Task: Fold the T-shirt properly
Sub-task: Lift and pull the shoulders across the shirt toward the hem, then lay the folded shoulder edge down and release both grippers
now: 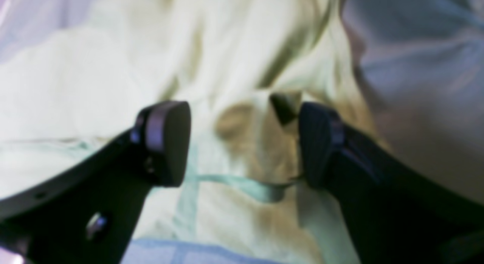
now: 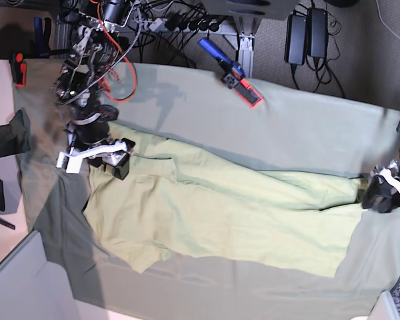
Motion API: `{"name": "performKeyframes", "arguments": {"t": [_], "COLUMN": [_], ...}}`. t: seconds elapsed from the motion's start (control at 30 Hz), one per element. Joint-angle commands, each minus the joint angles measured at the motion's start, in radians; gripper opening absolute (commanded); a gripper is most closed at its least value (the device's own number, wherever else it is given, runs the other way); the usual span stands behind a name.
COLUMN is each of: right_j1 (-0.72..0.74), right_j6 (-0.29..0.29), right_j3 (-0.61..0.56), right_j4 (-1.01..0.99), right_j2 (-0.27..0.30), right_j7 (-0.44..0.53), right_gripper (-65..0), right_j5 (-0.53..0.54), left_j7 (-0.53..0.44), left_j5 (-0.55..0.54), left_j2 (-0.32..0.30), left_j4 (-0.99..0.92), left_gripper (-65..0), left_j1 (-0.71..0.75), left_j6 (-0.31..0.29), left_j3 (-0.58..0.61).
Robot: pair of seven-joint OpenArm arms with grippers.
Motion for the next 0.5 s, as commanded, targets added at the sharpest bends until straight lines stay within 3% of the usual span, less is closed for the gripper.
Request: {"name": "performKeyframes", "arguments": {"t": [0.0, 0.1, 0.2, 0.3, 0.47], "right_j1": [0.013, 0.013, 0.003, -0.047, -0.117], "right_j6": [0.039, 0.027, -0.023, -0.023, -0.022], "right_j3": [0.017, 0.089, 0.186, 0.256, 0.269], "right_j4": [0.039, 0.069, 0.068, 0.067, 0.031], "right_j2": [0.01, 0.01, 0.01, 0.008, -0.011], "right_j7": [0.007, -0.035, -0.101, -0.104, -0.099], "right_gripper": [-21.3, -21.3, -21.3, -21.3, -21.3], "right_j5": [0.012, 0.01, 0.01, 0.063, 0.128], "left_j7": [-0.008, -0.008, -0.005, -0.005, 0.014], "left_j5": [-0.019, -0.028, -0.065, -0.098, -0.126], "left_j2": [-0.022, -0.029, -0.03, -0.029, -0.004], "left_j4": [0.013, 0.013, 0.013, 0.012, 0.012], "left_gripper": [-25.6, -25.7, -25.7, -25.7, -25.6], "left_j1": [-0.01, 0.011, 0.042, 0.076, 0.092], "left_j6": [-0.004, -0.004, -0.007, -0.007, -0.007], "left_j3": [-0.024, -0.045, -0.045, -0.045, -0.045]}}
